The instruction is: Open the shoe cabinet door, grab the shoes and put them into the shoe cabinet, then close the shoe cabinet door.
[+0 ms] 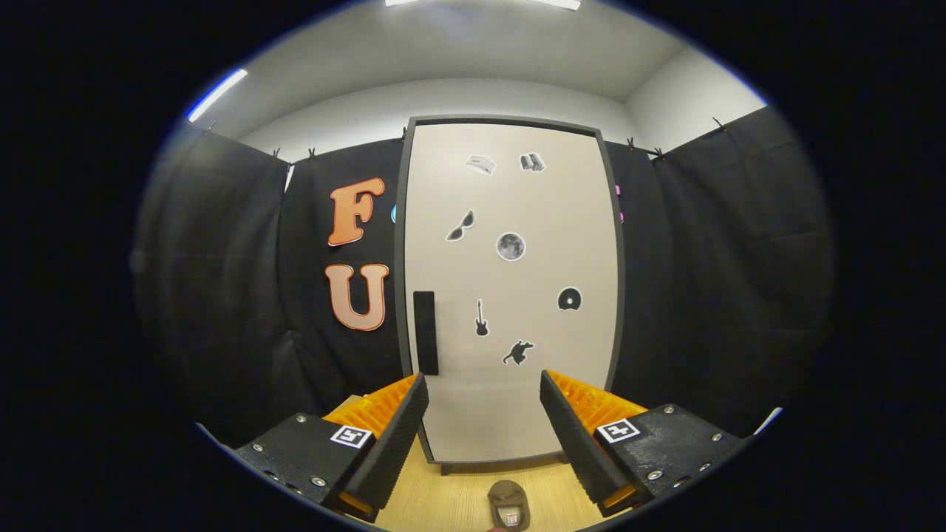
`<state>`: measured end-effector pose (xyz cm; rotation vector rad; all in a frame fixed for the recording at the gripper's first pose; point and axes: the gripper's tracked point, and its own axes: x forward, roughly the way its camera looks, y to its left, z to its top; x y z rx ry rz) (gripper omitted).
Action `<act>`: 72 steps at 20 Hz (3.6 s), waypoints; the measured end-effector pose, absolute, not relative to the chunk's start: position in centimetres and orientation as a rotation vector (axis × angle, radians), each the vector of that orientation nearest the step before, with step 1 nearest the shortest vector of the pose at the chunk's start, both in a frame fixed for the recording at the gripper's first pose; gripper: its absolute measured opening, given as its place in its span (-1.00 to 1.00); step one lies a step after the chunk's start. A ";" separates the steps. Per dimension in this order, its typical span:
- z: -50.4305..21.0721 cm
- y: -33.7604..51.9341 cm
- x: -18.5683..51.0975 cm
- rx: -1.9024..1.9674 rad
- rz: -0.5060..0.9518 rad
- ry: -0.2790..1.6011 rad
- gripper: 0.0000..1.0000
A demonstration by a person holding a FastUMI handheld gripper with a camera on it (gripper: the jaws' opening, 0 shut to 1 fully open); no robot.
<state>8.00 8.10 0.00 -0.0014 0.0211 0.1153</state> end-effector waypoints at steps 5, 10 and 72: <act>-0.3 12.3 12.3 -0.010 0.167 0.028 0.90; -1.0 15.3 16.8 -0.019 0.190 0.032 0.90; -2.3 -7.0 8.6 0.040 -0.197 0.115 -0.66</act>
